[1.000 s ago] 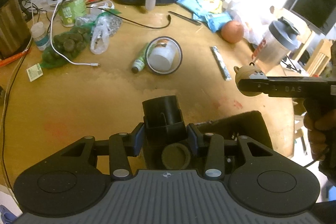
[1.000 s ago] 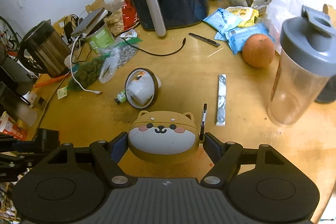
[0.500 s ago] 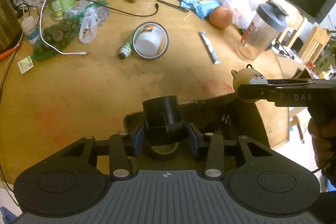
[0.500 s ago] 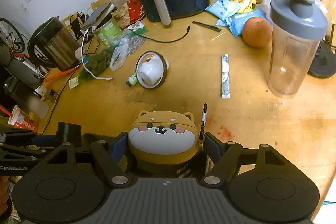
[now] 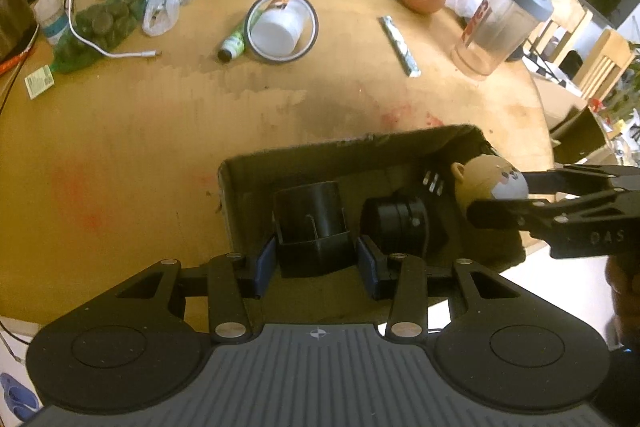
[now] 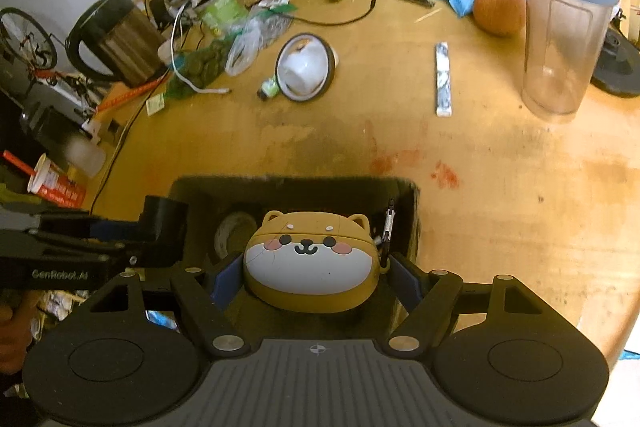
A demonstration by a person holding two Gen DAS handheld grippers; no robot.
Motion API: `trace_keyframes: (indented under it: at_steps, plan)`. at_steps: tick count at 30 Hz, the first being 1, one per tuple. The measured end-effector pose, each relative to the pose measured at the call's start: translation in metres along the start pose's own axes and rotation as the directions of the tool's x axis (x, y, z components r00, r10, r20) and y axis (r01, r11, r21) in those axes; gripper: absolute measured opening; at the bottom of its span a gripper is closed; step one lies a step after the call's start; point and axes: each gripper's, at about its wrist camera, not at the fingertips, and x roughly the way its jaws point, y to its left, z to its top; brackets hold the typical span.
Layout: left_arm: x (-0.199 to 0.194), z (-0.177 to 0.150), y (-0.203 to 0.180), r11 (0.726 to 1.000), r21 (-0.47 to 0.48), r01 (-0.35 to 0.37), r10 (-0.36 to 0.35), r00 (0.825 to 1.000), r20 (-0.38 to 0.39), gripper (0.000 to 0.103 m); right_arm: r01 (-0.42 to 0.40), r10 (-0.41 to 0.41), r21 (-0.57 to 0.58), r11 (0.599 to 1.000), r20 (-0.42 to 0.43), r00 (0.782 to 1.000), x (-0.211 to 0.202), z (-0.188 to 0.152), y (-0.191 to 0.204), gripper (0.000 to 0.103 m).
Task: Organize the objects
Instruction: 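Lower cylinder and dog-face case into the box and open both tools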
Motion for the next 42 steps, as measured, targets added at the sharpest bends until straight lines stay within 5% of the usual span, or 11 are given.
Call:
trace_keyframes:
  at_steps: [4,8,19,29,42]
  plan:
    - [0.005,-0.003,-0.001,1.000,-0.003,-0.006,0.006,0.999,-0.033,0.042,-0.001,0.000,-0.036,0.999,-0.036,0.999,0.001,-0.005,0.003,0.080]
    - [0.007,-0.006,-0.002,1.000,0.007,-0.020,0.021,0.999,-0.050,0.044,-0.028,0.026,-0.062,0.998,-0.036,0.999,0.000,-0.006,0.008,0.103]
    - [-0.004,-0.006,0.000,0.996,-0.004,-0.087,0.087,0.996,0.030,0.071,0.051,-0.051,-0.082,0.995,0.002,0.999,-0.001,-0.003,0.013,0.103]
    - [-0.014,-0.001,-0.003,0.990,0.030,-0.137,0.132,0.982,0.134,0.075,0.143,-0.131,-0.091,0.986,0.126,0.983,-0.013,0.008,0.007,0.103]
    - [-0.011,0.010,0.001,0.992,0.039,-0.119,0.115,0.989,0.092,0.075,0.270,-0.280,-0.165,0.949,-0.044,0.959,0.010,0.030,0.005,0.103]
